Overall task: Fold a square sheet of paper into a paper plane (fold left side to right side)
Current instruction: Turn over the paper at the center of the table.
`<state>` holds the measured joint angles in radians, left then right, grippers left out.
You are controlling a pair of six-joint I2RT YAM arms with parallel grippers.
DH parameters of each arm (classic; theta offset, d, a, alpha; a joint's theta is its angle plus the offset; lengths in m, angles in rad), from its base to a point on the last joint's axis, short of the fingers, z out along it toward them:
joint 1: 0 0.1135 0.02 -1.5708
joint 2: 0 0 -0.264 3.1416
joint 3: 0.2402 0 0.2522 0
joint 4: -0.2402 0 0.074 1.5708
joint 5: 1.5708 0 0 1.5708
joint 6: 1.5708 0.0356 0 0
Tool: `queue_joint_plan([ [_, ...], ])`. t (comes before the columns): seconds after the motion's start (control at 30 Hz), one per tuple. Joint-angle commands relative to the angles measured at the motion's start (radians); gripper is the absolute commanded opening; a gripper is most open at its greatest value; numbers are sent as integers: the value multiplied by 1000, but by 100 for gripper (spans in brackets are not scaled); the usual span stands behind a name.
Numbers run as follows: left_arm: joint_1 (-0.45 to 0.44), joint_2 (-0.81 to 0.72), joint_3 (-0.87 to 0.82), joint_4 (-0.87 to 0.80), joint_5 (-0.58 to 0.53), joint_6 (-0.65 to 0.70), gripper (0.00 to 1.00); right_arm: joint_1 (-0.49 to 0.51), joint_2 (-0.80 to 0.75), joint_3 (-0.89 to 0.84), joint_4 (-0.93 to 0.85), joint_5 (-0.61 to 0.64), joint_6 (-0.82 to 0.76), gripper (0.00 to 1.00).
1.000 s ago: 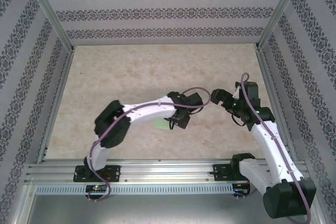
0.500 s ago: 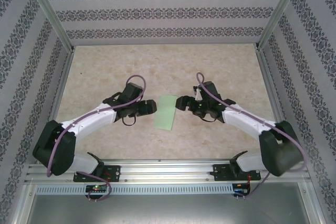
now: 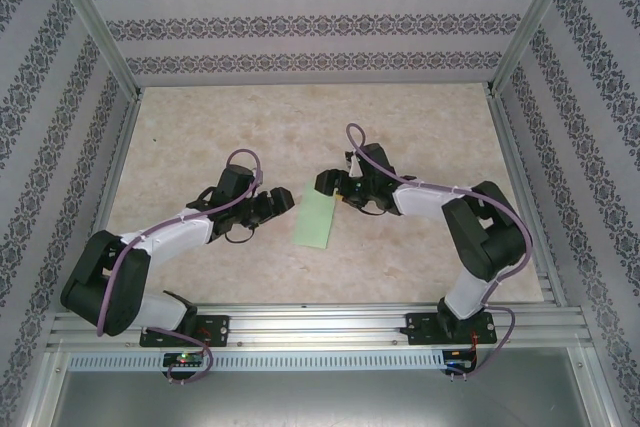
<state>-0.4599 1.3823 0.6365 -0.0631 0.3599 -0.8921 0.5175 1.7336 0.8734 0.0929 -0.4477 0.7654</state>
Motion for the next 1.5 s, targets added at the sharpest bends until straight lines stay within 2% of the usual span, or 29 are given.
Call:
queue_joint_plan([
  [0.0, 5, 17, 7, 47, 29, -12, 82, 14, 43, 42, 27, 0, -20, 78],
  [0.43, 3, 94, 37, 65, 87, -1, 81, 8, 133, 94, -112, 47, -120, 77],
  [0.77, -23, 215, 87, 134, 145, -19, 64, 1, 167, 130, -191, 47, -197, 64],
  [1.23, -48, 337, 152, 136, 166, 4, 59, 0, 170, 128, -201, 41, -206, 63],
  [1.47, -57, 360, 155, 172, 186, -13, 44, 0, 170, 130, -200, 38, -209, 63],
])
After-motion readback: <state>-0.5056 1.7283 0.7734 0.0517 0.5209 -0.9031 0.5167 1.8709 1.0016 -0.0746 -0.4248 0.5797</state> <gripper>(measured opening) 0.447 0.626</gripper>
